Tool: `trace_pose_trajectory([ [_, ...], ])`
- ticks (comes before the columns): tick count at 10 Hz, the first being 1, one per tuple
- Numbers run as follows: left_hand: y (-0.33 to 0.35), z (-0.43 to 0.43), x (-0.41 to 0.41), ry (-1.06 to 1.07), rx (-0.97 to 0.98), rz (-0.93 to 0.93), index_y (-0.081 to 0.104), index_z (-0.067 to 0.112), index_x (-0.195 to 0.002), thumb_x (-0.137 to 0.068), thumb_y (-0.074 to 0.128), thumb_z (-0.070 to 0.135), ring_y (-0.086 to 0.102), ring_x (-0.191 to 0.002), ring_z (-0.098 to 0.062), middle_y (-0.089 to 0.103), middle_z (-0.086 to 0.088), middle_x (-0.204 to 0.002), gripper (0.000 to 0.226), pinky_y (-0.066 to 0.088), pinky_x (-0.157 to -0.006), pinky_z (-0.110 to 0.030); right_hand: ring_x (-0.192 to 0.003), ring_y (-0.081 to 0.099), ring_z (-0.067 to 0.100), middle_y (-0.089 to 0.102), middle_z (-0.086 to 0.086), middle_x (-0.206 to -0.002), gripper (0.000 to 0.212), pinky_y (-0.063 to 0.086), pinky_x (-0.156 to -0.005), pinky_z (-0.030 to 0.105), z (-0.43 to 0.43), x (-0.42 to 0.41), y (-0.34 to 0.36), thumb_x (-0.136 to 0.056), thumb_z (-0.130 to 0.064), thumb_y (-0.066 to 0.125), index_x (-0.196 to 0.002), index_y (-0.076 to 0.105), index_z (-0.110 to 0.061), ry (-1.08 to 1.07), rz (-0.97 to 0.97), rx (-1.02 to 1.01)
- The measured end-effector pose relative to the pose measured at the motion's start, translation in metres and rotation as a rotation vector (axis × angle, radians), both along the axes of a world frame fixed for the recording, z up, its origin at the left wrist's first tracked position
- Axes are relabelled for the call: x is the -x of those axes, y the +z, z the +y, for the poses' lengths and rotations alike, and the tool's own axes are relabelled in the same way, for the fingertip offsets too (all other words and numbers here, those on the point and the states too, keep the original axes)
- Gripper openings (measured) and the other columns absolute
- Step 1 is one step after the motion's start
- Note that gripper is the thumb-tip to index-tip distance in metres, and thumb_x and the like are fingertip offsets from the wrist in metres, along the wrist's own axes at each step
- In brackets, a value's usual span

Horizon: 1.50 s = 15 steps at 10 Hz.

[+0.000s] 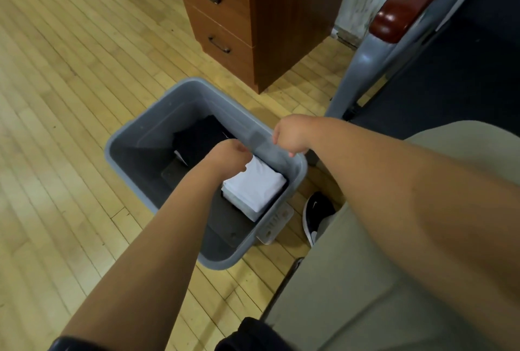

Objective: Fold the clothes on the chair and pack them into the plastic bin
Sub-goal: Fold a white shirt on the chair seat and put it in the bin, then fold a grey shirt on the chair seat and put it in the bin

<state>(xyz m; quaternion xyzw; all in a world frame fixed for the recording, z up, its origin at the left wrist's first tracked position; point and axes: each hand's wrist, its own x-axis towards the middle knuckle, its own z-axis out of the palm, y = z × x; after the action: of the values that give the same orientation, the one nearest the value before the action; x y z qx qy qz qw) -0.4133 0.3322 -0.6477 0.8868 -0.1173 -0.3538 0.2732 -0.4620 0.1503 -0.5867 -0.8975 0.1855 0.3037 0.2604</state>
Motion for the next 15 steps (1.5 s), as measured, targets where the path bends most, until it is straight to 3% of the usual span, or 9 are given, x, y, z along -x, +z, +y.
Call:
trace_pose_trajectory([
  [1, 0.016, -0.019, 0.006, 0.004, 0.074, -0.016, 0.074, 0.011, -0.104, -0.099, 0.062, 0.020, 0.074, -0.085, -0.023, 0.078, -0.010, -0.100, 0.016, 0.062, -0.086, -0.041, -0.103, 0.076, 0.028, 0.077, 0.011, -0.111, 0.031, 0.061, -0.076, 0.035, -0.007, 0.010, 0.008, -0.095, -0.008, 0.066, -0.126, 0.073, -0.008, -0.023, -0.029, -0.020],
  [3, 0.071, -0.065, 0.021, -0.076, 0.203, -0.025, 0.071, 0.017, -0.109, -0.101, 0.062, 0.024, 0.075, -0.090, -0.013, 0.077, -0.002, -0.107, 0.014, 0.061, -0.079, -0.030, -0.109, 0.071, 0.032, 0.073, 0.013, -0.119, 0.029, 0.060, -0.091, 0.042, -0.038, 0.048, 0.043, -0.098, -0.015, 0.061, -0.124, 0.073, -0.009, -0.135, -0.184, 0.065],
  [4, 0.104, -0.098, 0.033, -0.175, 0.223, -0.083, 0.071, 0.015, -0.110, -0.103, 0.061, 0.025, 0.076, -0.091, -0.013, 0.079, 0.001, -0.105, 0.016, 0.061, -0.081, -0.032, -0.115, 0.067, 0.036, 0.070, 0.015, -0.121, 0.030, 0.056, -0.096, 0.045, -0.060, 0.070, 0.075, -0.098, -0.016, 0.058, -0.124, 0.072, -0.008, -0.178, -0.260, 0.139],
  [6, 0.175, -0.180, 0.077, -0.379, 0.333, -0.207, 0.071, 0.020, -0.105, -0.105, 0.057, 0.027, 0.075, -0.081, -0.006, 0.078, 0.005, -0.100, 0.016, 0.057, -0.070, -0.027, -0.110, 0.067, 0.034, 0.071, 0.013, -0.115, 0.028, 0.054, -0.091, 0.042, -0.137, 0.134, 0.140, -0.100, -0.019, 0.054, -0.118, 0.074, -0.009, -0.384, -0.427, 0.200],
  [8, 0.222, -0.293, 0.154, -0.600, 0.358, -0.231, 0.072, 0.023, -0.104, -0.103, 0.059, 0.026, 0.077, -0.083, -0.010, 0.079, 0.008, -0.096, 0.013, 0.063, -0.076, -0.030, -0.101, 0.074, 0.031, 0.077, 0.010, -0.104, 0.022, 0.061, -0.094, 0.049, -0.234, 0.252, 0.169, -0.097, -0.021, 0.061, -0.108, 0.078, -0.012, -0.729, -0.508, 0.189],
  [11, 0.239, -0.433, 0.305, -1.033, 0.302, -0.232, 0.073, 0.027, -0.104, -0.103, 0.059, 0.030, 0.077, -0.083, -0.005, 0.079, 0.011, -0.098, 0.014, 0.065, -0.085, -0.039, -0.087, 0.074, 0.016, 0.078, -0.001, -0.099, 0.018, 0.061, -0.077, 0.036, -0.310, 0.435, 0.137, -0.105, -0.028, 0.058, -0.111, 0.073, -0.021, -1.255, -0.478, 0.028],
  [12, 0.237, -0.465, 0.349, -1.168, 0.211, -0.222, 0.072, 0.022, -0.109, -0.106, 0.057, 0.031, 0.077, -0.087, -0.008, 0.078, 0.008, -0.103, 0.018, 0.065, -0.087, -0.038, -0.090, 0.075, 0.019, 0.078, 0.004, -0.101, 0.017, 0.063, -0.084, 0.040, -0.335, 0.470, 0.120, -0.105, -0.024, 0.059, -0.111, 0.071, -0.013, -1.406, -0.338, -0.030],
  [15, 0.154, -0.512, 0.432, -1.265, 0.147, -0.174, 0.077, 0.009, -0.103, -0.099, 0.056, 0.019, 0.078, -0.092, -0.025, 0.080, -0.009, -0.100, 0.023, 0.063, -0.089, -0.046, -0.106, 0.074, 0.026, 0.075, 0.009, -0.118, 0.020, 0.059, -0.098, 0.051, -0.381, 0.551, 0.085, -0.108, -0.017, 0.051, -0.123, 0.059, -0.007, -1.346, 0.047, 0.033],
])
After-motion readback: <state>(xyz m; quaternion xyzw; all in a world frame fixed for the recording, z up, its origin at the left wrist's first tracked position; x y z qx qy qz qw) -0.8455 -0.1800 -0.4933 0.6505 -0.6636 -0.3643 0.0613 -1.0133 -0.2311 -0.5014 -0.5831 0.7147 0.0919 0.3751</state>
